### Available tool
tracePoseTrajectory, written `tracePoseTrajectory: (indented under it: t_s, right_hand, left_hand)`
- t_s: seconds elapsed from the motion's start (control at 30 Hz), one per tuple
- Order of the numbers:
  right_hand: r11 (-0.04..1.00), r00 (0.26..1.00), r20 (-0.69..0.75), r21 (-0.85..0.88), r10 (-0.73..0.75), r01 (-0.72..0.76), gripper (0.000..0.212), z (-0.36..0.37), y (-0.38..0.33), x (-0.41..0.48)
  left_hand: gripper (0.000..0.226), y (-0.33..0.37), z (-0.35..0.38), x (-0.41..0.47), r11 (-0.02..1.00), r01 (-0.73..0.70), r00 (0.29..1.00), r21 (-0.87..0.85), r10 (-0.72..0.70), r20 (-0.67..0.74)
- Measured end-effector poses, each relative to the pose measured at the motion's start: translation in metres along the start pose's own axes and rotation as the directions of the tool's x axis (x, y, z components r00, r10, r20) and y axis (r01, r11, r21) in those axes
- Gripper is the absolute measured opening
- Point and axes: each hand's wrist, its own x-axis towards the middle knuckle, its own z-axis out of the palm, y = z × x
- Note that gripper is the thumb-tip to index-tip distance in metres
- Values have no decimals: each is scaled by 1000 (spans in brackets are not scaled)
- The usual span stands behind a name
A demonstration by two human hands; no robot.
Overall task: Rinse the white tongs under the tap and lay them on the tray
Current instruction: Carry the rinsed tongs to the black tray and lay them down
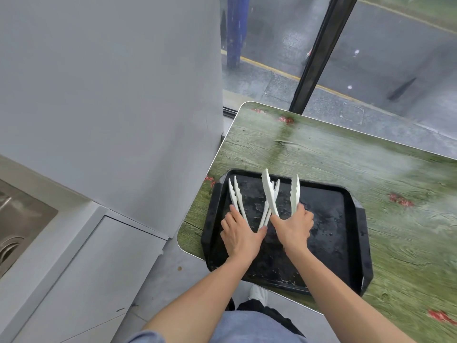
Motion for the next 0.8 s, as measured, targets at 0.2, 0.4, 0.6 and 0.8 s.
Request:
tracePoseTrajectory:
  t_s: [0.2,0.4,0.6,0.8]
  right_hand:
    - [997,994,-67,-10,-81,80,83,-33,37,0]
    - [999,998,-53,19,-32,33,86,-46,62,4]
    - [997,999,-26,59,-40,42,85,-48,65,12]
    - [997,999,1,65,-53,52,84,-45,61,18]
  left_hand:
    - [115,25,18,5,993,49,999,105,-48,-5]
    - [105,28,21,12,993,102,994,63,-100,-35]
    - [97,21,18,9,994,92,995,-61,-95,-37]
    - [89,18,12,7,981,82,994,-176,-94,-63]
